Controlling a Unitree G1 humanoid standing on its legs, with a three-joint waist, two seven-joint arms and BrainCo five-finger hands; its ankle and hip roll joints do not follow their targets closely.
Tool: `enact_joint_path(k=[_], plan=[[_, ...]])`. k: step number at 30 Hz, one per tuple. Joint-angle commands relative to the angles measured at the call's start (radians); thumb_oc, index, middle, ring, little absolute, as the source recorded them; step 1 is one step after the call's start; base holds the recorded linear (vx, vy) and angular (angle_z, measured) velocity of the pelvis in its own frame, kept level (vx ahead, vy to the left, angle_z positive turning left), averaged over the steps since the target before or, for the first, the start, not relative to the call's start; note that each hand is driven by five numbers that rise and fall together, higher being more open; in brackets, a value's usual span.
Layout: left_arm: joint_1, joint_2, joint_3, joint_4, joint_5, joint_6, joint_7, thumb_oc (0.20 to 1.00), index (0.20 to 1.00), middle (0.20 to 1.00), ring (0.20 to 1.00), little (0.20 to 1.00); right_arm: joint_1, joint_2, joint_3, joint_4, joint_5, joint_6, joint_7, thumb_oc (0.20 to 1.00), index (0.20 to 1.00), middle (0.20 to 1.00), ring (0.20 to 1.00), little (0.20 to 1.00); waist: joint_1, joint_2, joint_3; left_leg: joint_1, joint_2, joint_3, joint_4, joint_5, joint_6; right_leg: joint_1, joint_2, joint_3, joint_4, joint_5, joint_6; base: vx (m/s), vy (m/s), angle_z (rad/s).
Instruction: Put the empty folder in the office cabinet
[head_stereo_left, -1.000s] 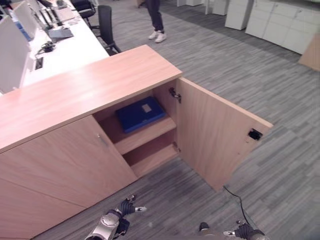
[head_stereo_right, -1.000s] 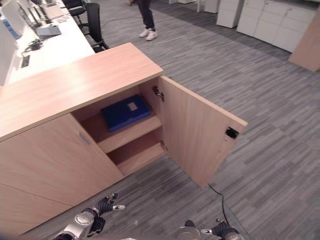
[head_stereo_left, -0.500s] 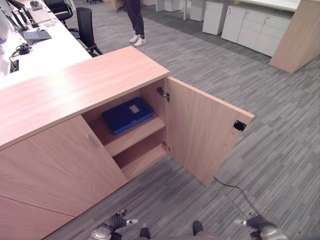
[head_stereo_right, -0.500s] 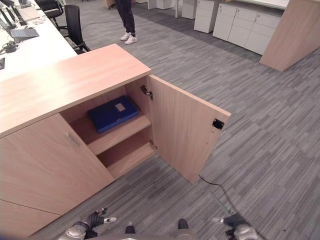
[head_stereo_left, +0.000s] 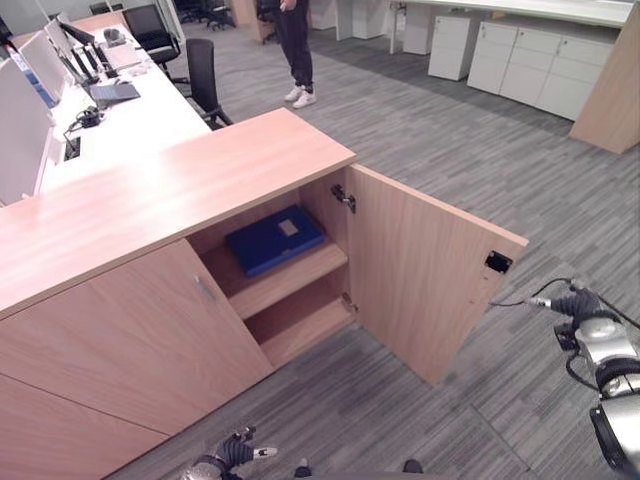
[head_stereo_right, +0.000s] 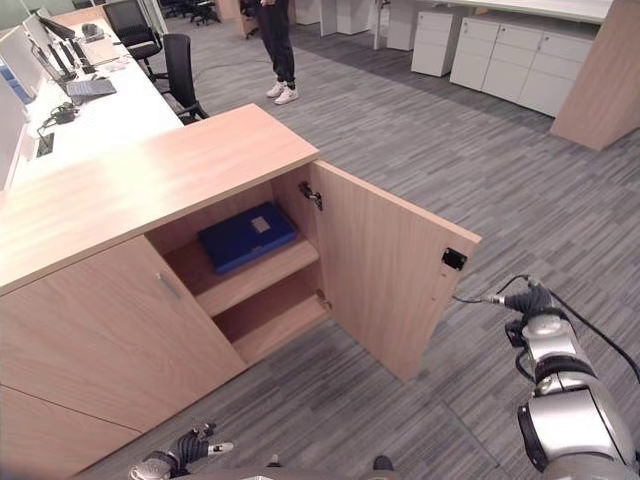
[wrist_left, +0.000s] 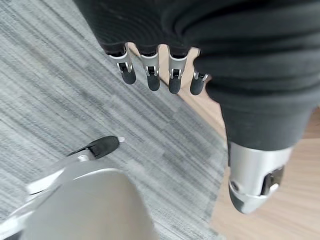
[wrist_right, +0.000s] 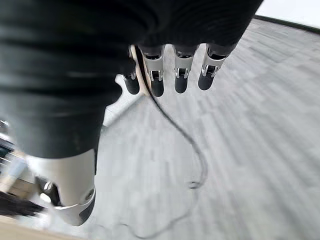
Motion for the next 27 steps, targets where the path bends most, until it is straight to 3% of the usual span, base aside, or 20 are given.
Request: enact_joint_path(k=[1,7,27], plan=[[-0.037,0.046,-0.035,0.007,-0.009,-0.024,0.002,1.0,1.0,1.0,1.0,1.0,-0.125,-0.022,0.079,0.023,0.032,-0.045,-0.027,1.0,1.0,1.0,1.0,1.0,0.015,-0.083,0.013,0.036,-0.014,0.026,0.012,-0.076,-0.004,0.063,-0.037,-0.01,0.039,-0.147,0.045,0.01,0.009,0.05],[-0.034,0.041,-0.042,0.013,-0.019,-0.025,0.017,1.0,1.0,1.0,1.0,1.0,-0.211,0.038,0.117,-0.02,0.063,-0.055,-0.041,1.0,1.0,1.0,1.0,1.0,0.023,-0.08,0.015,0.028,-0.017,0.02,0.012,-0.074,-0.003,0.06,-0.041,-0.016,0.039,-0.145,0.046,0.0,0.0,0.0],[-0.035,0.034,-0.038,0.023,0.003,-0.021,0.039,1.0,1.0,1.0,1.0,1.0,-0.085,0.26,0.156,-0.028,0.037,-0.04,-0.018,1.0,1.0,1.0,1.0,1.0,0.043,-0.066,0.023,0.01,-0.021,-0.008,0.012,-0.065,0.0,0.064,-0.046,-0.04,0.035,-0.148,0.042,0.0,-0.001,0.02]])
